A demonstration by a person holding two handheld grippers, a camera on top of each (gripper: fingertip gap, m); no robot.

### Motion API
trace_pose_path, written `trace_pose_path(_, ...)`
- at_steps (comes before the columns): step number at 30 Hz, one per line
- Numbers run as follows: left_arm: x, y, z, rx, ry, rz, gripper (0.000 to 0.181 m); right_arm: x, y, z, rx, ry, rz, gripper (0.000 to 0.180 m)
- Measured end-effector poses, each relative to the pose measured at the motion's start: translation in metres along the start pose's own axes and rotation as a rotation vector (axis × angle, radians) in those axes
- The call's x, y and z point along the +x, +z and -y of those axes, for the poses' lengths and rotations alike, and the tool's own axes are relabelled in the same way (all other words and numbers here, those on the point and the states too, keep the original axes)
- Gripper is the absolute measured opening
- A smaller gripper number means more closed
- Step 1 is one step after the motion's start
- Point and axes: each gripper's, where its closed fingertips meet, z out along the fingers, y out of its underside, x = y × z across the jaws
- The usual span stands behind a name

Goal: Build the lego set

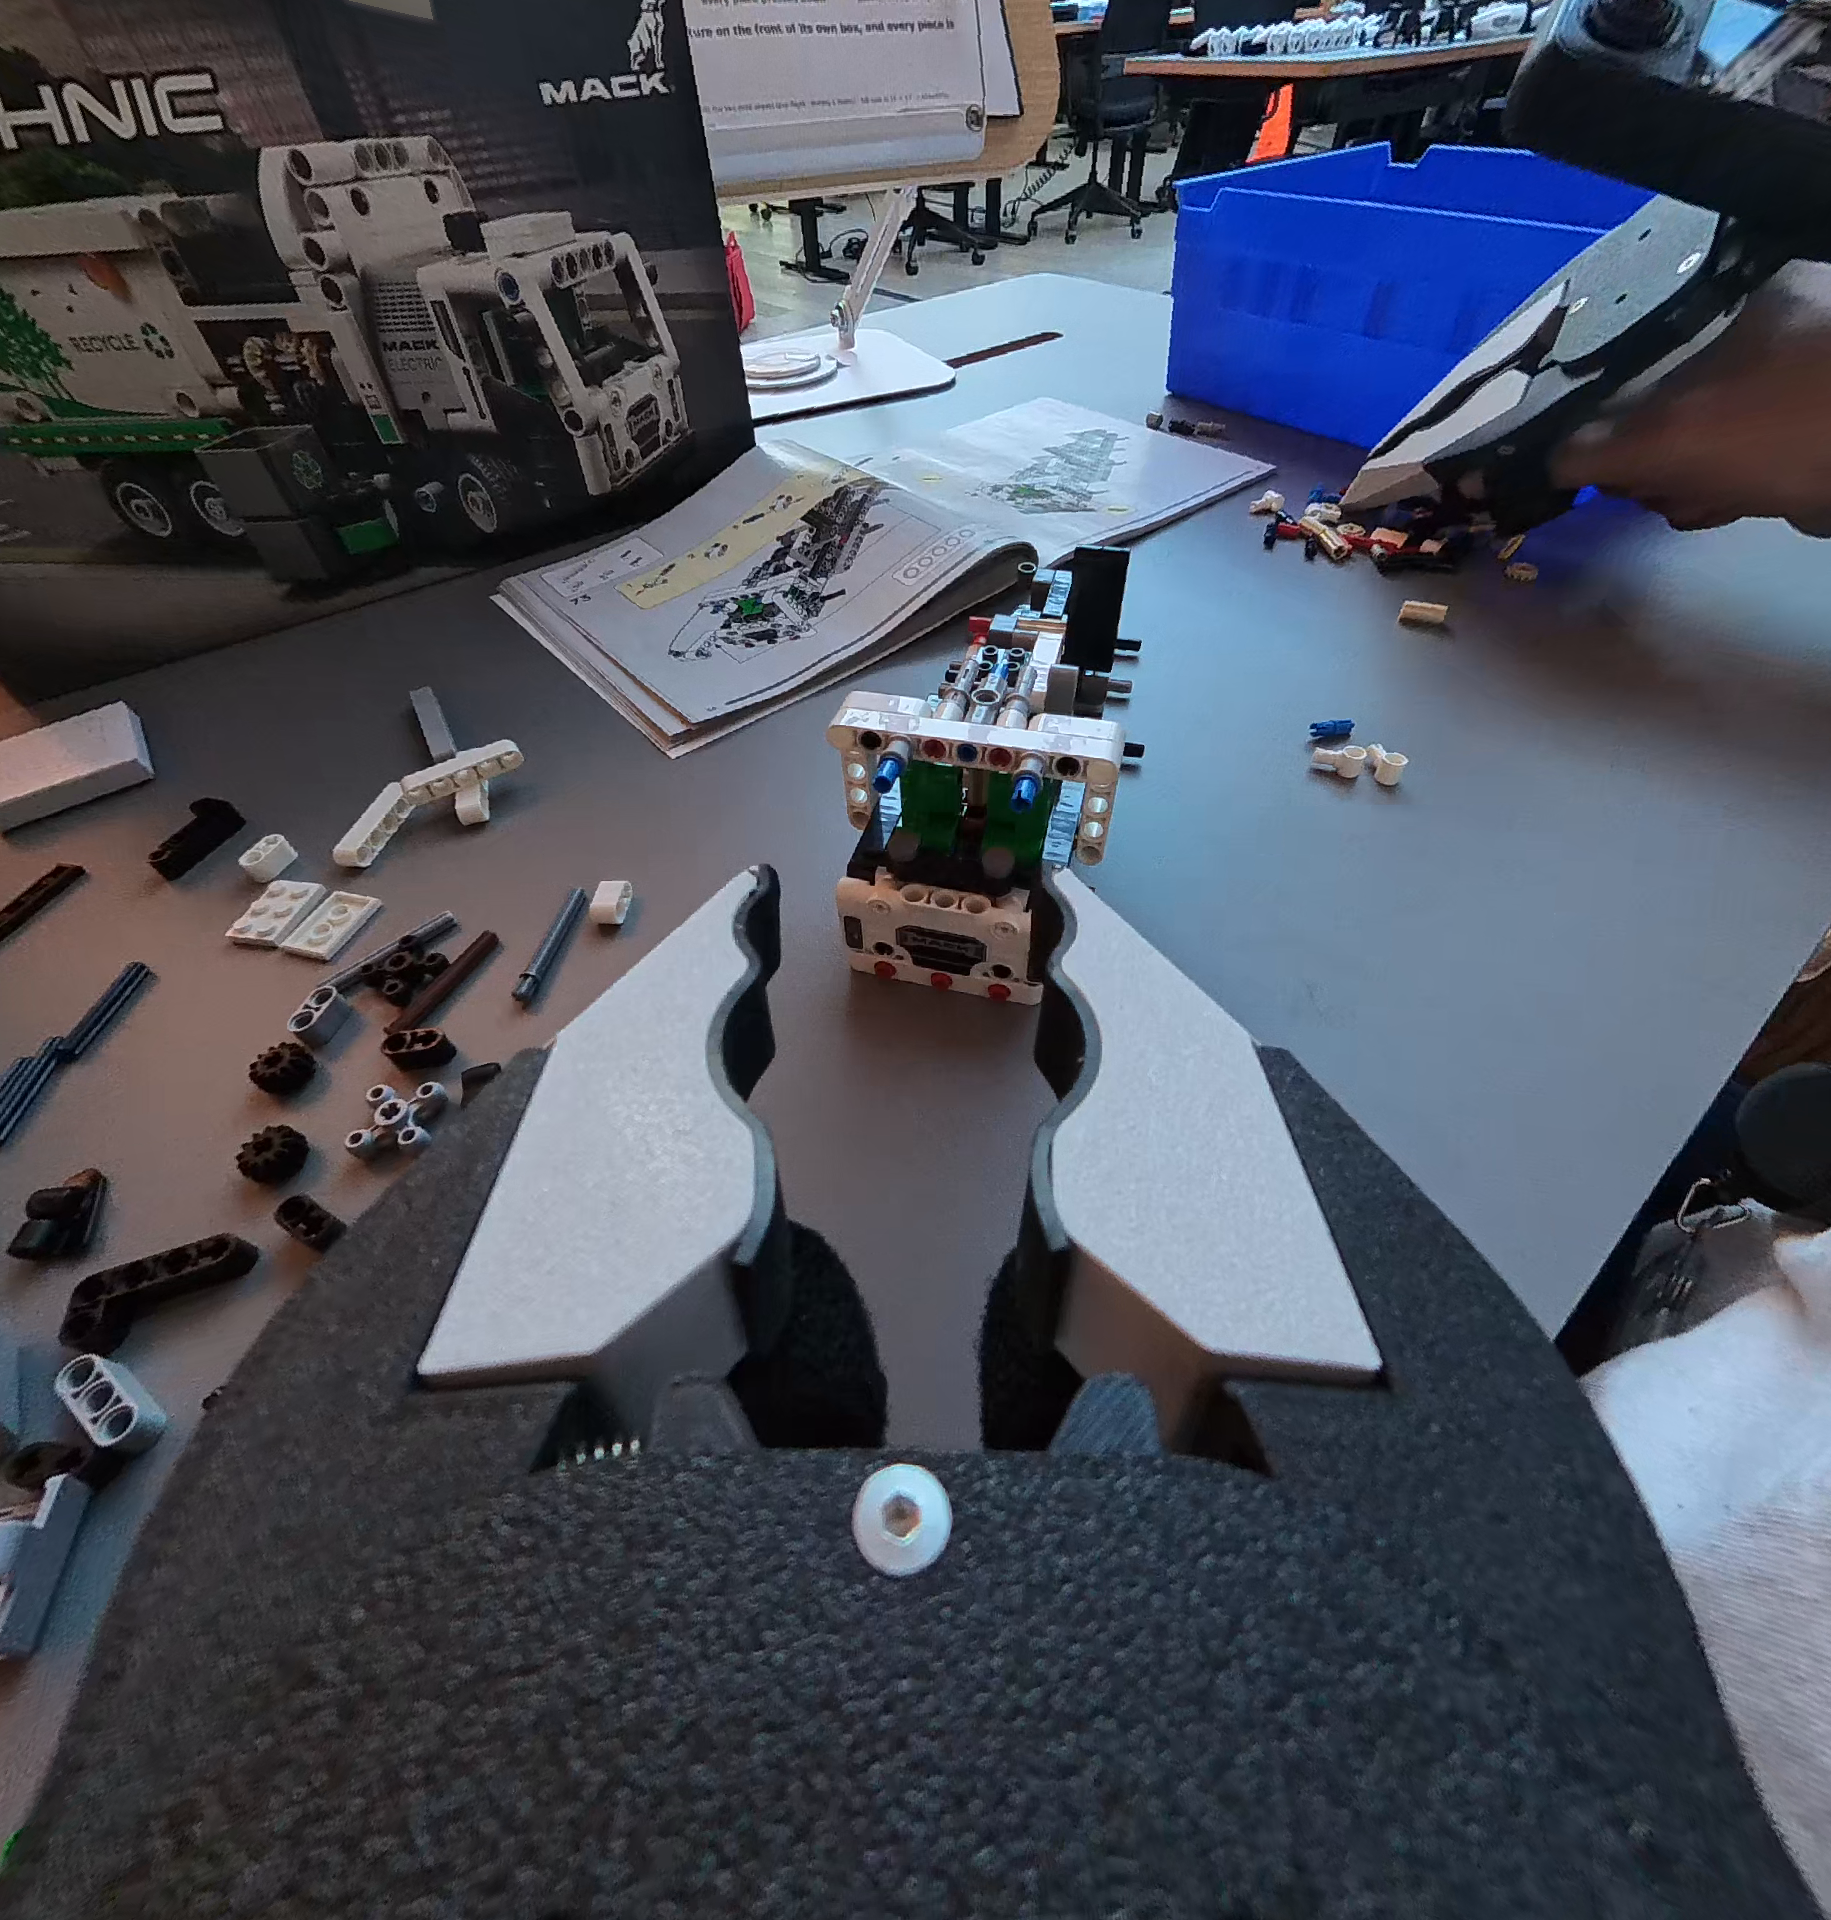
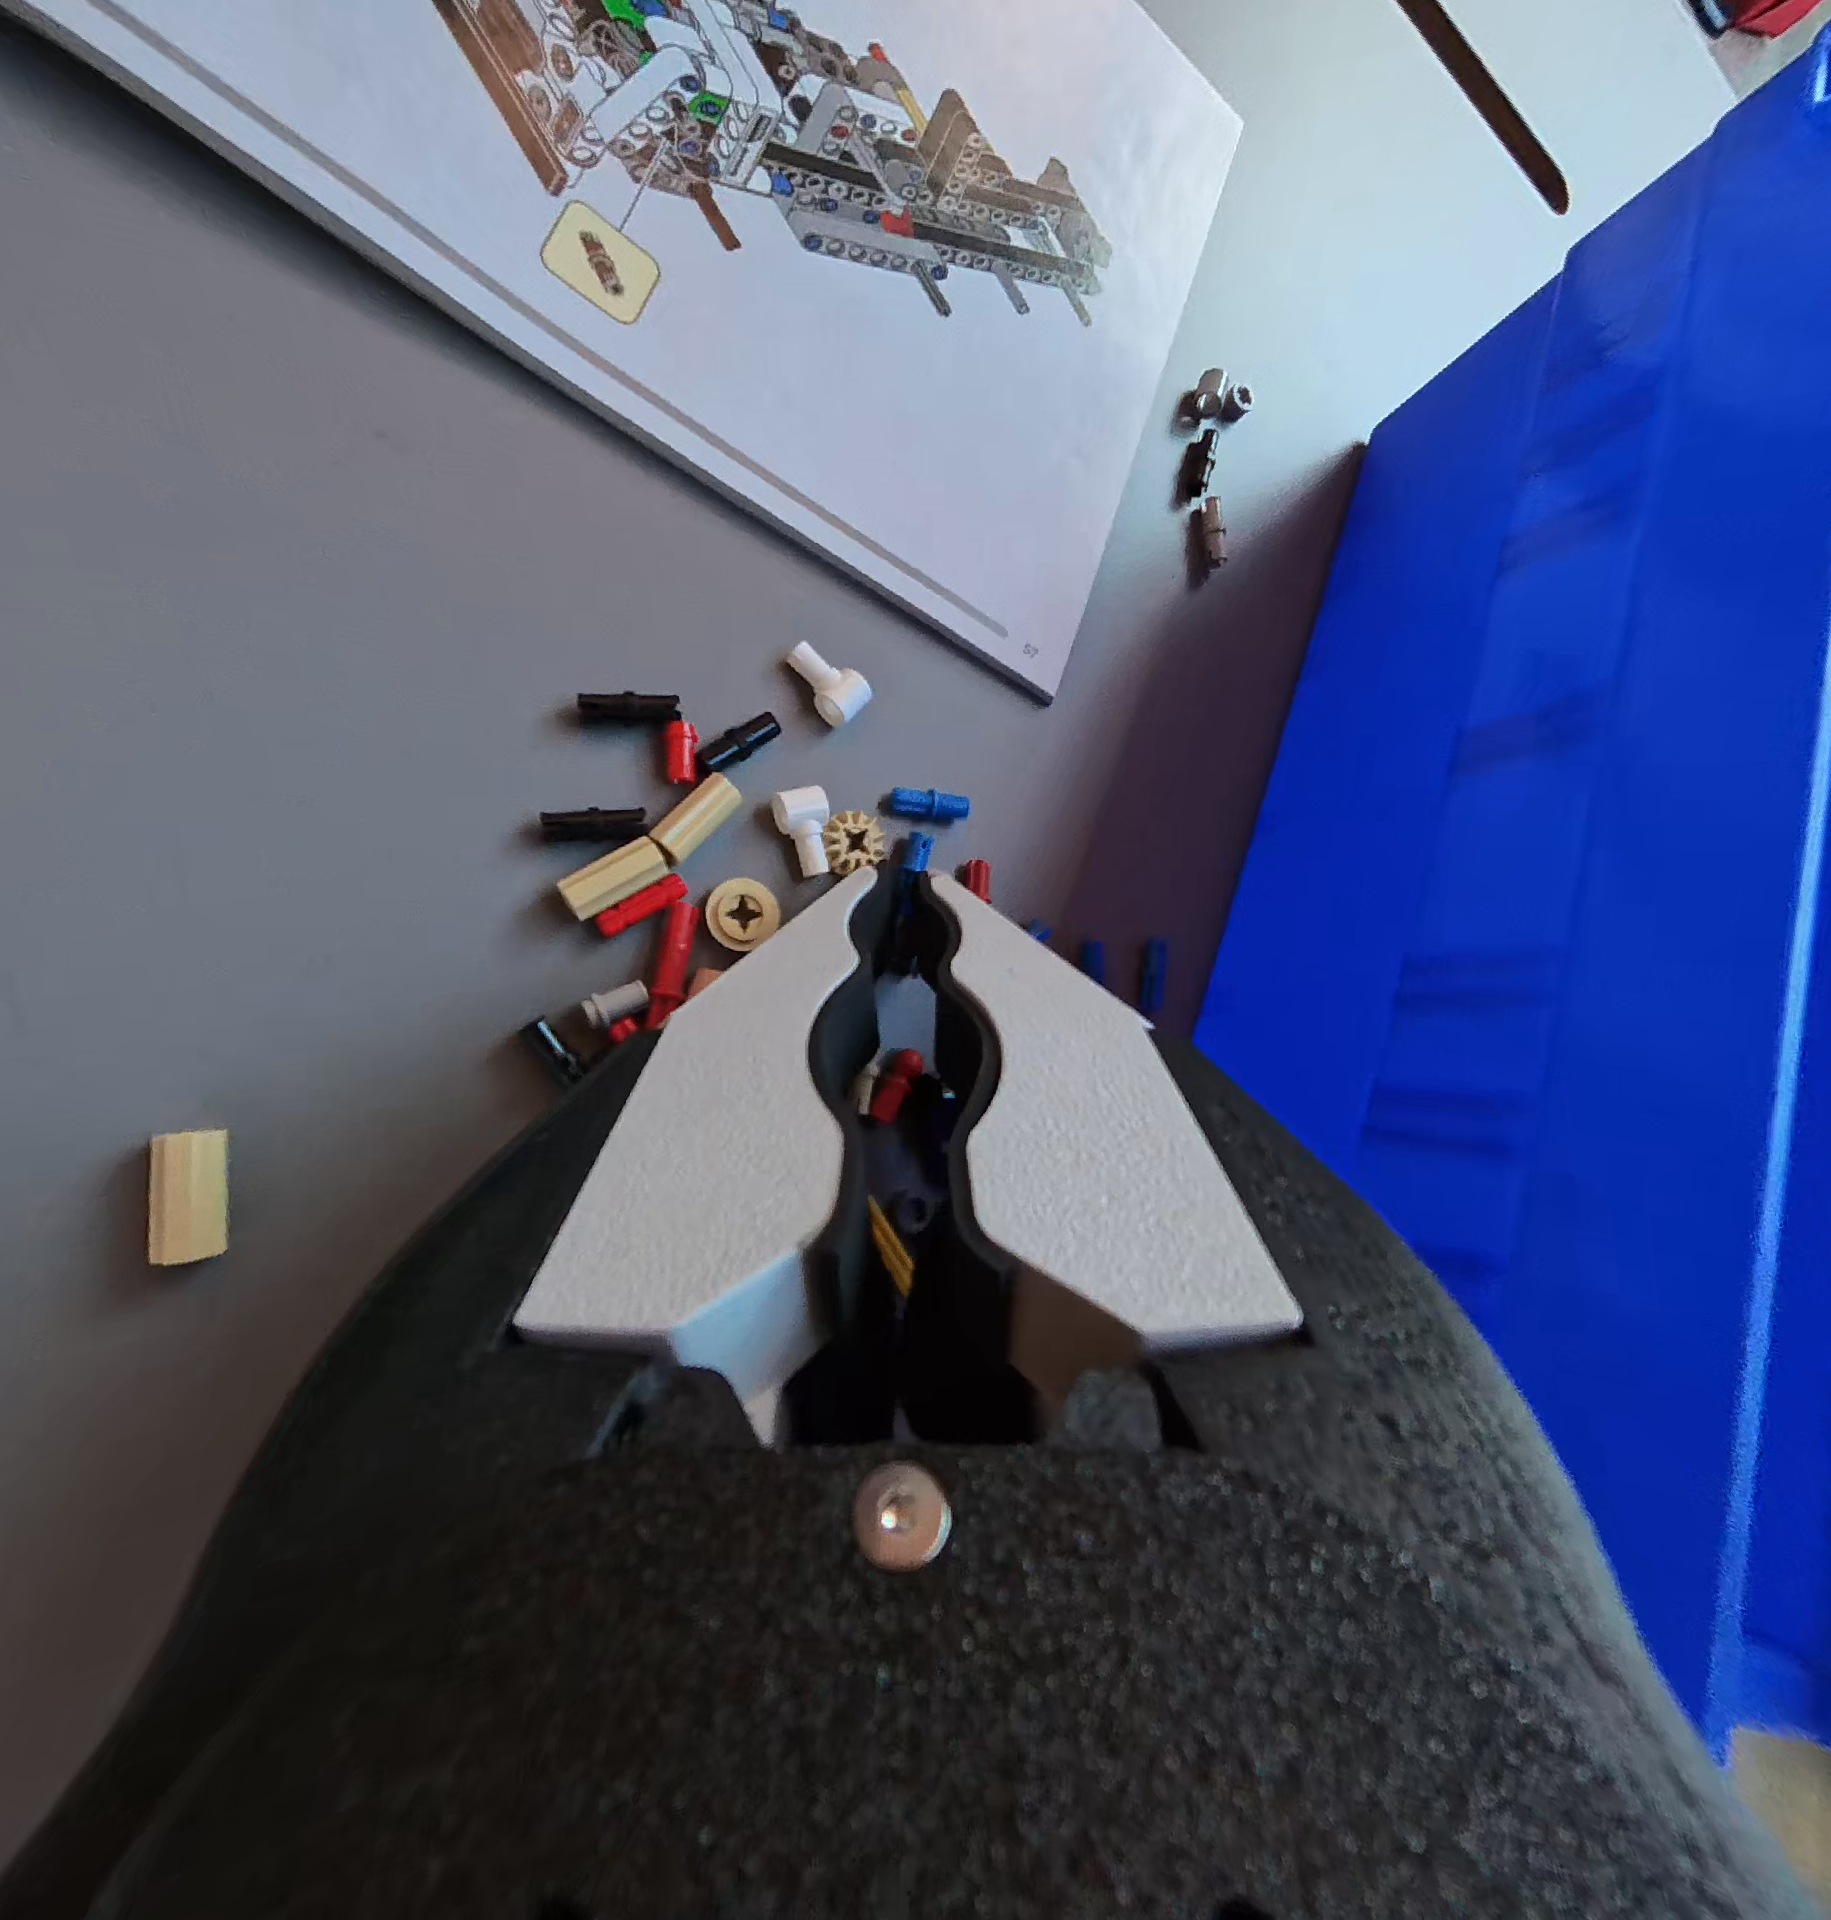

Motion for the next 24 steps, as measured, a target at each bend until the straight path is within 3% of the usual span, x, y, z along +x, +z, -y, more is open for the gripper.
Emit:
trace_pose_path(10,0.001,-0.002,0.002,0.013,0.009,0.001,0.045,-0.007,-0.043,0.023,0.144,0.034,0.065,0.0)
trace_pose_path(11,0.001,-0.002,0.002,0.014,0.009,0.0,0.045,-0.006,-0.042,0.022,0.146,0.055,0.075,0.0)
trace_pose_path(15,0.003,-0.002,0.002,0.019,0.015,-0.011,0.045,0.004,-0.02,0.02,0.13,0.146,0.083,0.027)
trace_pose_path(24,-0.001,-0.003,0.003,0.027,0.004,0.01,0.045,0.007,0.011,0.015,0.063,0.246,0.11,0.021)
